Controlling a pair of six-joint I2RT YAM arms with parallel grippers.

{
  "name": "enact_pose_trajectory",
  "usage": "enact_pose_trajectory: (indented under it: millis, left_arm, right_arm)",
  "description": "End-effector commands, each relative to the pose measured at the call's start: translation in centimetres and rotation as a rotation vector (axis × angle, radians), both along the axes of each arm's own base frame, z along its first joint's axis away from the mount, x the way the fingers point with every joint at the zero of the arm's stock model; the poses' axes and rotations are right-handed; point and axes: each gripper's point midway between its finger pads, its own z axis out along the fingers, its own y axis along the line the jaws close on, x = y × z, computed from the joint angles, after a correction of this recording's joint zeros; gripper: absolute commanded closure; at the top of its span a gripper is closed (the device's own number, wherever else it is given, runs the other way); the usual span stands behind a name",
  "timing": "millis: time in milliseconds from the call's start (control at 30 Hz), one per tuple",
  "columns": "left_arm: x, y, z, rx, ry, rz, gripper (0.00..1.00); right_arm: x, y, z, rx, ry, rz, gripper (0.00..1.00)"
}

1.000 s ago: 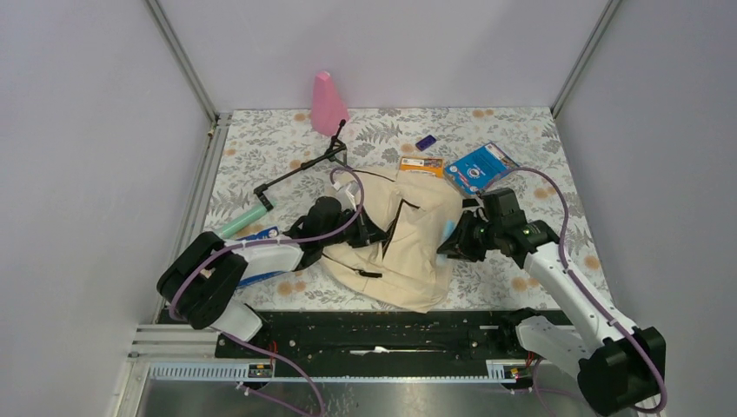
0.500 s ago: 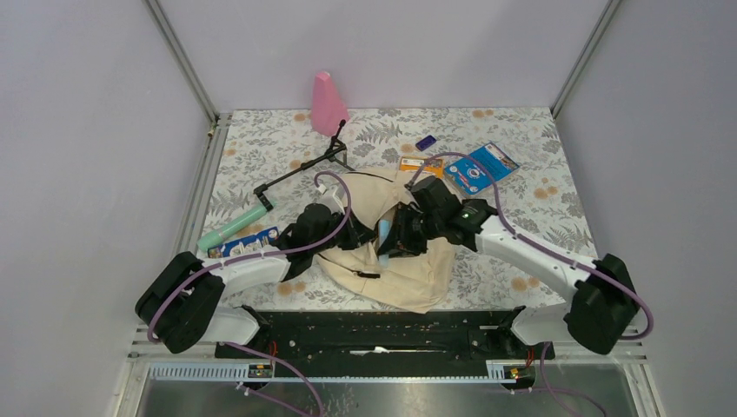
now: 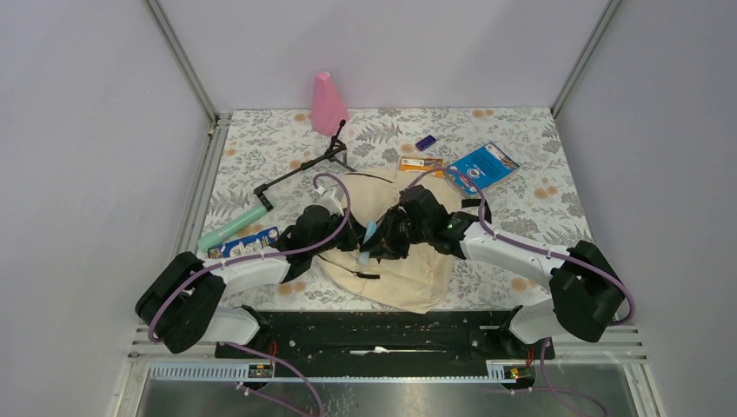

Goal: Pack the student bag
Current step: Pick up the stationery from the center of the board, then place the stationery in the student bag.

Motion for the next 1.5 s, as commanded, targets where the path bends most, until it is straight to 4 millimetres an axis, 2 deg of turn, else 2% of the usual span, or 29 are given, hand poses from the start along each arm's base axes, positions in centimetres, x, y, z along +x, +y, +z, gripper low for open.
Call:
enact_pose_trajectory:
  millis: [0, 533, 867, 1000, 1233, 1400, 1433, 1467]
  left_arm:
    - [0.3, -0.5, 1.9, -0.053, -0.061, -0.002, 1.0]
    - [0.3, -0.3, 1.9, -0.042, -0.075, -0.007, 1.0]
    - [-0.1, 0.0, 1.9, -0.03, -0.079, -0.014, 1.0]
    - [-0.2, 0.2, 2.0, -0.025, -0.084, -0.012, 1.0]
    - [-0.3, 0.4, 2.7, -0.028, -0.103, -0.013, 1.0]
    - [-0.5, 0.1, 3.1, -0.035, -0.109, -0.033, 1.0]
    - [-0.5, 0.1, 3.1, -0.035, -0.11, -0.036, 1.0]
    - [-0.6, 0.1, 3.2, -0.036, -0.111, -0.039, 1.0]
  right_arm:
    - [1.3, 1.1, 0.5, 0.122, 0.035, -0.138, 1.0]
    - [2.3, -0.9, -1.9, 0.057, 0.035, -0.278, 1.0]
    - [4.4, -3.2, -2.2, 0.006, -0.01, -0.366, 1.0]
    - [5.4, -4.0, -1.8, -0.008, -0.05, -0.395, 1.0]
    - [6.9, -7.1, -2.1, -0.228, -0.164, -0.414, 1.0]
    - [7.4, -7.5, -2.0, -0.274, -0.199, -0.409, 1.0]
    - [7.4, -7.5, -2.0, -0.279, -0.2, -0.407, 0.99]
    - [7.5, -7.5, -2.0, -0.279, -0.201, -0.405, 0.9]
